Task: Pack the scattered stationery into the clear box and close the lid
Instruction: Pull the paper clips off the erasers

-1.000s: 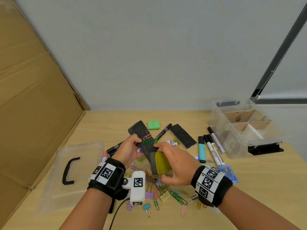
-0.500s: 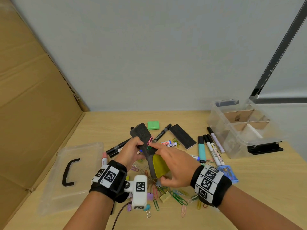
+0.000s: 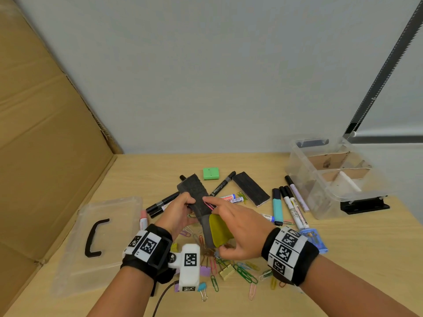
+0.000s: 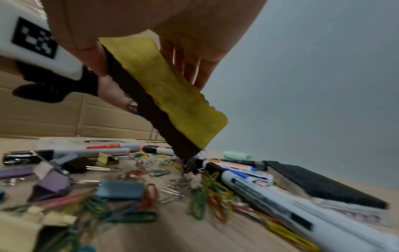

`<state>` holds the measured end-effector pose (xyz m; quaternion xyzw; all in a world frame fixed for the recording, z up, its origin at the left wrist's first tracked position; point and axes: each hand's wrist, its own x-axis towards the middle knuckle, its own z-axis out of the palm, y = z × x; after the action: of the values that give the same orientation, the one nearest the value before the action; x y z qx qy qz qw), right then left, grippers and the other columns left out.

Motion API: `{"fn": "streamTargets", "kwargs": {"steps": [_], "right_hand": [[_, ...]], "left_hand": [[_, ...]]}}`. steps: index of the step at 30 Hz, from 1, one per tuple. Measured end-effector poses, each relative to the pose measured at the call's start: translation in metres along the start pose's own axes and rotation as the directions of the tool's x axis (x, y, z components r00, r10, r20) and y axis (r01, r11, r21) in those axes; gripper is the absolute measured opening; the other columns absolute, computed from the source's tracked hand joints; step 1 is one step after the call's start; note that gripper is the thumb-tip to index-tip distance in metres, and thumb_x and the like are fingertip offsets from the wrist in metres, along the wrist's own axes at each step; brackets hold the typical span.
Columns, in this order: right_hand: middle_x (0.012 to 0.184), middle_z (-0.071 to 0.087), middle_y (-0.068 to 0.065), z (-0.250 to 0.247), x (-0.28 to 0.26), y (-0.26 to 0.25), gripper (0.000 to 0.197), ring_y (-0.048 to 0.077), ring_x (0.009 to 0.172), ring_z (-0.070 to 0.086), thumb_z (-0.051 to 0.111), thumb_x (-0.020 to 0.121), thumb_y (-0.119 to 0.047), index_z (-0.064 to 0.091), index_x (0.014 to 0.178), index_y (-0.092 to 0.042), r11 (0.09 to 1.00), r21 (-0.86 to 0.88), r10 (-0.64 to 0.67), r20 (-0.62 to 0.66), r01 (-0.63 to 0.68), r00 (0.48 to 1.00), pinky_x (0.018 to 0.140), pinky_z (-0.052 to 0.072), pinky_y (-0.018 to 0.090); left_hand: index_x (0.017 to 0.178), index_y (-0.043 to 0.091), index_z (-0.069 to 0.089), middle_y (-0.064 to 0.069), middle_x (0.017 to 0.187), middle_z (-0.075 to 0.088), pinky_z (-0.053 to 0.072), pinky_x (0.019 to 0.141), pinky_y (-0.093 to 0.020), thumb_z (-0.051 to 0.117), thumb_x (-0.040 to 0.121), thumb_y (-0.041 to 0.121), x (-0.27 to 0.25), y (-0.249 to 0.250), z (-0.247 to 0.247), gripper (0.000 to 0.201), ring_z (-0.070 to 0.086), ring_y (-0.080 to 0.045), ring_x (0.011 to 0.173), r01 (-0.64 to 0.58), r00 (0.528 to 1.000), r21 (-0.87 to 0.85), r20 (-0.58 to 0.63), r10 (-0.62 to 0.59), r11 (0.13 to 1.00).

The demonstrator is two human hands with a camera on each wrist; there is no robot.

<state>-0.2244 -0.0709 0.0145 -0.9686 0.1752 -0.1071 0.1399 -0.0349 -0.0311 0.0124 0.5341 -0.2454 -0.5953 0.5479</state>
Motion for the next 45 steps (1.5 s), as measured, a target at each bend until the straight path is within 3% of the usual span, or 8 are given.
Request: {"fn": "streamTargets", "kwargs": {"steps": [13,17,20,24,29,32,40,45], "right_hand": [[0.108,0.054,-0.003,0.007,-0.014,0.025,0.067,0.017,0.091,0.056,0.063,0.074,-0.057,0.035,0.125,-0.023,0.962,0.081,0.252,0.107,-0.261,0.962,0.076,0.051,0.033],[0.115,0.055,-0.008,0.003,-0.013,0.033,0.069,0.012,0.105,0.055,0.062,0.067,-0.061,0.039,0.127,-0.034,0.787,0.435,0.439,0.105,-0.438,0.893,0.089,0.049,0.03],[0.102,0.061,-0.01,-0.002,-0.007,0.037,0.036,0.009,0.095,0.058,0.053,0.077,-0.051,0.055,0.109,-0.037,0.567,0.673,0.547,0.122,-0.474,0.828,0.086,0.046,0.031],[0.094,0.071,0.007,-0.01,0.008,0.037,0.033,0.026,0.095,0.065,0.04,0.095,-0.04,0.066,0.088,-0.021,0.341,0.804,0.67,0.156,-0.488,0.726,0.099,0.046,0.044],[0.13,0.058,0.01,-0.002,0.022,0.038,0.071,0.024,0.122,0.053,0.036,0.083,-0.064,0.053,0.131,-0.014,0.302,0.812,0.702,0.165,-0.499,0.692,0.111,0.035,0.046],[0.119,0.064,0.008,-0.003,0.026,0.033,0.03,0.021,0.112,0.06,0.035,0.1,-0.037,0.06,0.112,-0.026,0.173,0.882,0.711,0.196,-0.439,0.675,0.107,0.04,0.043],[0.119,0.064,0.019,0.009,0.04,0.02,0.035,0.027,0.106,0.062,0.036,0.102,-0.02,0.057,0.124,-0.002,-0.093,0.957,0.715,0.256,-0.275,0.651,0.104,0.043,0.044],[0.106,0.072,0.012,0.008,0.047,0.019,0.031,0.028,0.103,0.066,0.041,0.098,-0.026,0.068,0.107,-0.012,-0.021,0.939,0.692,0.262,-0.345,0.673,0.101,0.046,0.048]], "left_hand": [[0.119,0.007,0.046,-0.013,0.11,0.051,0.05,0.083,-0.043,0.03,0.095,0.008,-0.005,0.008,-0.02,0.029,0.05,-0.026,0.11,-0.074,0.997,-0.109,-0.031,0.071,0.991],[0.122,0.005,0.045,-0.015,0.117,0.05,0.049,0.079,-0.039,0.031,0.095,0.008,-0.004,0.001,-0.023,0.03,0.049,-0.026,0.115,-0.047,0.998,-0.094,-0.045,0.043,0.994],[0.127,0.006,0.044,-0.016,0.122,0.05,0.049,0.08,-0.038,0.032,0.096,0.009,-0.004,-0.006,-0.023,0.033,0.048,-0.027,0.118,-0.022,0.998,-0.047,-0.051,0.02,0.999],[0.116,0.011,0.05,-0.017,0.12,0.052,0.048,0.09,-0.042,0.036,0.098,0.013,-0.003,-0.014,-0.013,0.023,0.049,-0.029,0.118,0.027,0.999,0.016,-0.044,-0.026,1.0],[0.102,0.017,0.055,-0.016,0.117,0.053,0.046,0.099,-0.046,0.039,0.097,0.015,-0.003,-0.019,-0.005,0.017,0.052,-0.028,0.114,0.056,0.998,0.108,-0.019,-0.054,0.993],[0.113,0.014,0.054,-0.018,0.122,0.054,0.051,0.091,-0.04,0.042,0.097,0.014,-0.006,-0.019,-0.001,0.02,0.052,-0.027,0.116,0.056,0.998,0.088,0.016,-0.057,0.995],[0.13,0.021,0.052,-0.004,0.127,0.062,0.049,0.097,-0.04,0.048,0.096,0.023,-0.014,-0.015,0.011,0.034,0.058,-0.021,0.117,0.006,0.994,0.021,0.113,-0.008,1.0],[0.126,0.027,0.053,-0.002,0.119,0.067,0.047,0.1,-0.04,0.05,0.095,0.026,-0.012,-0.016,0.011,0.032,0.062,-0.02,0.113,-0.026,0.994,0.115,0.11,0.014,0.993]]}}
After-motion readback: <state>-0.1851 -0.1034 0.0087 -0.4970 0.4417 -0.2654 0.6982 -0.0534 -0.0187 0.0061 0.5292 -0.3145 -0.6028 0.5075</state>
